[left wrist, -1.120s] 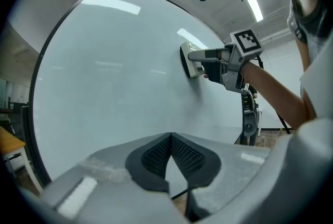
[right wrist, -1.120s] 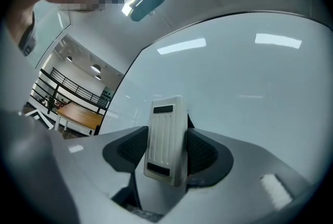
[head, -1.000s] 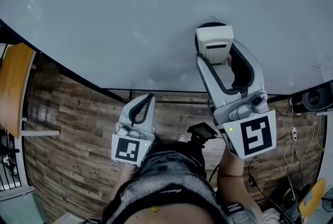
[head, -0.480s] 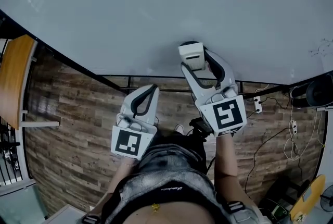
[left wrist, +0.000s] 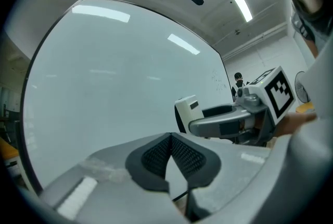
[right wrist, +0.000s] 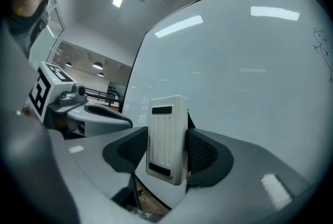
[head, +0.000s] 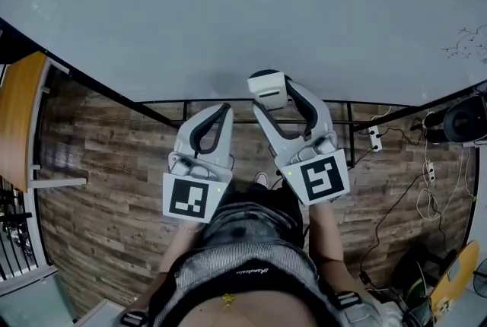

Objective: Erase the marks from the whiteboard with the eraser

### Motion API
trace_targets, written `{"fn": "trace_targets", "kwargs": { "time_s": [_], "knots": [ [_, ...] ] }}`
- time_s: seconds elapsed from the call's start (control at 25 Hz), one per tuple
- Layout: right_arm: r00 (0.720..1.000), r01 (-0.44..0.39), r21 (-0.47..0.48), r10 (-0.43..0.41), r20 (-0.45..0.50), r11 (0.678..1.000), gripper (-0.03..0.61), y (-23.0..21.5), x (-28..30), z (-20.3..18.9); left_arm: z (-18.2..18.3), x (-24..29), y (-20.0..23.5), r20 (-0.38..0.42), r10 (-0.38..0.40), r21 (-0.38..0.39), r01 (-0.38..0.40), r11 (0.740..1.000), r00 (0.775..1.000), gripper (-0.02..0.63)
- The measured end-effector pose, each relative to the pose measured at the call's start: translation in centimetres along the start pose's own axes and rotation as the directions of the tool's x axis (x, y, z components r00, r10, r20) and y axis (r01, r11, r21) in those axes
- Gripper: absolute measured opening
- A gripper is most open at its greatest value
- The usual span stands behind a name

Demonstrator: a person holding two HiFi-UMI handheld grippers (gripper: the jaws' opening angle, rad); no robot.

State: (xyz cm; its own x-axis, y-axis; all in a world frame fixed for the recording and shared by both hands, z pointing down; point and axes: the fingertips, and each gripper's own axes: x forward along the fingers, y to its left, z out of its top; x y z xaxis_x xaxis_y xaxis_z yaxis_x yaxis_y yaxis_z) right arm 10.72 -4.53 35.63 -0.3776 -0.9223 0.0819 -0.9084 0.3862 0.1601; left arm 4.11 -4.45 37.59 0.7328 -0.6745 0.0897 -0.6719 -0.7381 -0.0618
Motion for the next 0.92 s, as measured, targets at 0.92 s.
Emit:
{"fn": "trace_targets", "kwargs": {
  "time_s": [0.92],
  "knots": [
    [1.0,-0.013,0.02,0.013,0.003,1.0,0.241,0.9,-3.1,0.3,0.8,-0.6,-2.7,0.026,0.007,0.005,-0.007,1.0,1.0,0.0]
  ]
}}
